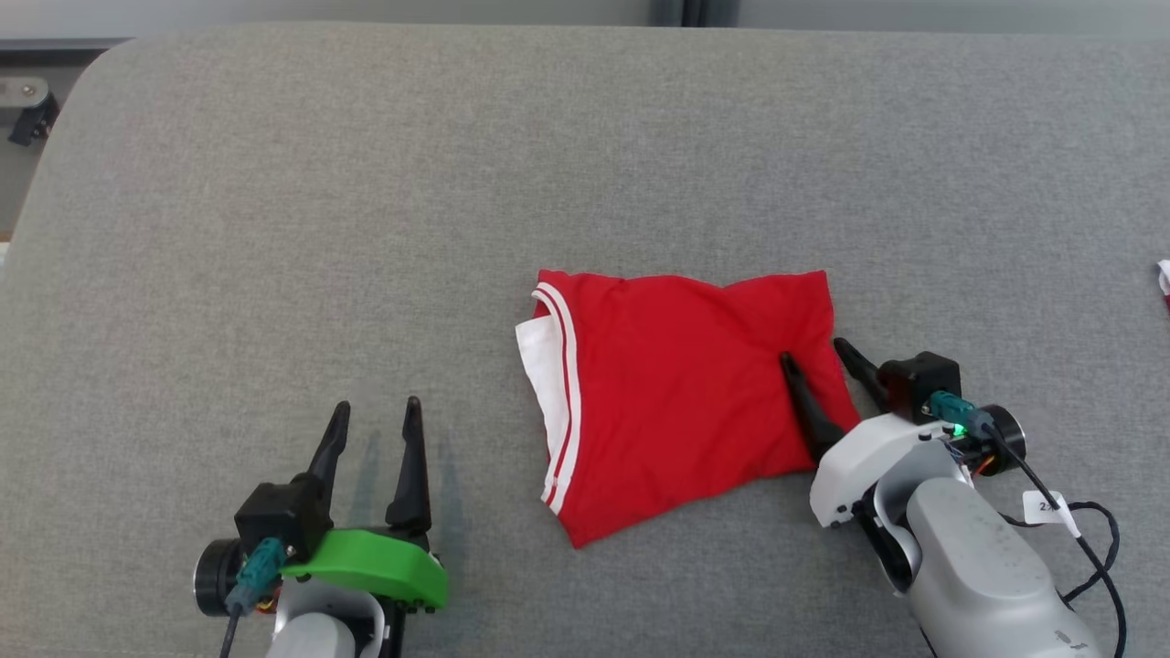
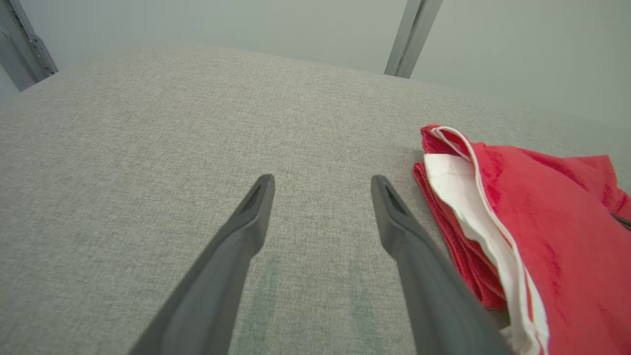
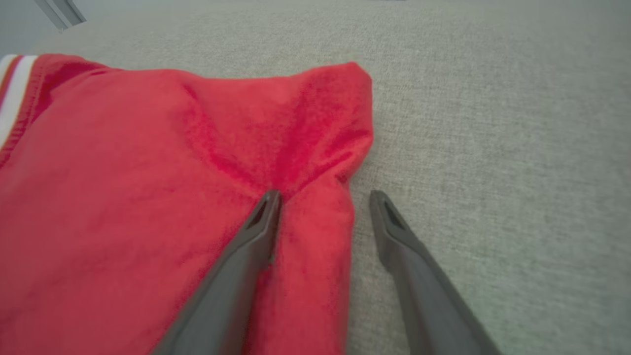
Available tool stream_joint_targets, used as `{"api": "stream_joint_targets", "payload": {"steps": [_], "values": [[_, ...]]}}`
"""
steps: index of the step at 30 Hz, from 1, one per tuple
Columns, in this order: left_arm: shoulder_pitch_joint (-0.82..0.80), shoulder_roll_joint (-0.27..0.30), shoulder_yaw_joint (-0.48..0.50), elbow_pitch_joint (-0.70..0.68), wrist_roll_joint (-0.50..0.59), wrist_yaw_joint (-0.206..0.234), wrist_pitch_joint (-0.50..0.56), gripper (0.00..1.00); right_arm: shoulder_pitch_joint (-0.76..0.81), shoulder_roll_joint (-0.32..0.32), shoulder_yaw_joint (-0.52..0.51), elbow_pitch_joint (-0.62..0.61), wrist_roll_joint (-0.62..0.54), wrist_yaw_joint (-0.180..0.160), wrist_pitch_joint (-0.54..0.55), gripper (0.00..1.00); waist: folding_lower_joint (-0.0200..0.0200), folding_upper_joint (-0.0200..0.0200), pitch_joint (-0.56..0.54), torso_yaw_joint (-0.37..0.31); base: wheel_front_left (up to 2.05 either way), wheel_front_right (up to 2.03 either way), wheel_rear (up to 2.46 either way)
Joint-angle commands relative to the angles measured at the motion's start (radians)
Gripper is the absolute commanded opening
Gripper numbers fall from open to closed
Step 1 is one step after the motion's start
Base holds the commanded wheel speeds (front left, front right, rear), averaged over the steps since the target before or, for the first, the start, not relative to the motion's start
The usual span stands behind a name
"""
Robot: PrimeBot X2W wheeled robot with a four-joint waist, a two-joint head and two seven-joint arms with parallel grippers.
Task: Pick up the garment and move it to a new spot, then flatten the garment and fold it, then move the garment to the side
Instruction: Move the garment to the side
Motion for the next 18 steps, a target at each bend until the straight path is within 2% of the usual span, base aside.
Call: {"api": "stream_joint_targets", "payload": {"steps": [1, 5, 13, 18], "values": [[0.006, 0.004, 0.011, 0.001, 0.004, 0.002, 0.0, 1.0, 0.025, 0.001, 0.009, 0.024, 0.0, -0.001, 0.015, 0.0, 0.0, 0.0, -0.003, -0.01, 0.0, 0.0, 0.0], [0.041, 0.005, 0.041, -0.002, 0.023, -0.007, 0.0, 1.0, 0.047, -0.006, -0.019, 0.003, 0.032, -0.002, 0.015, 0.0, 0.0, 0.0, -0.042, -0.11, 0.0, 0.0, 0.0], [0.025, 0.004, 0.056, -0.01, 0.069, -0.037, 0.0, 1.0, 0.063, -0.005, -0.022, -0.041, 0.063, -0.003, 0.012, 0.0, 0.0, 0.0, -0.062, -0.435, 0.0, 0.0, 0.0], [-0.009, 0.005, 0.031, -0.007, 0.091, -0.051, 0.0, 1.0, 0.081, -0.003, -0.018, -0.068, 0.087, -0.002, 0.009, 0.0, 0.0, 0.0, -0.043, -0.58, 0.0, 0.0, 0.0]]}}
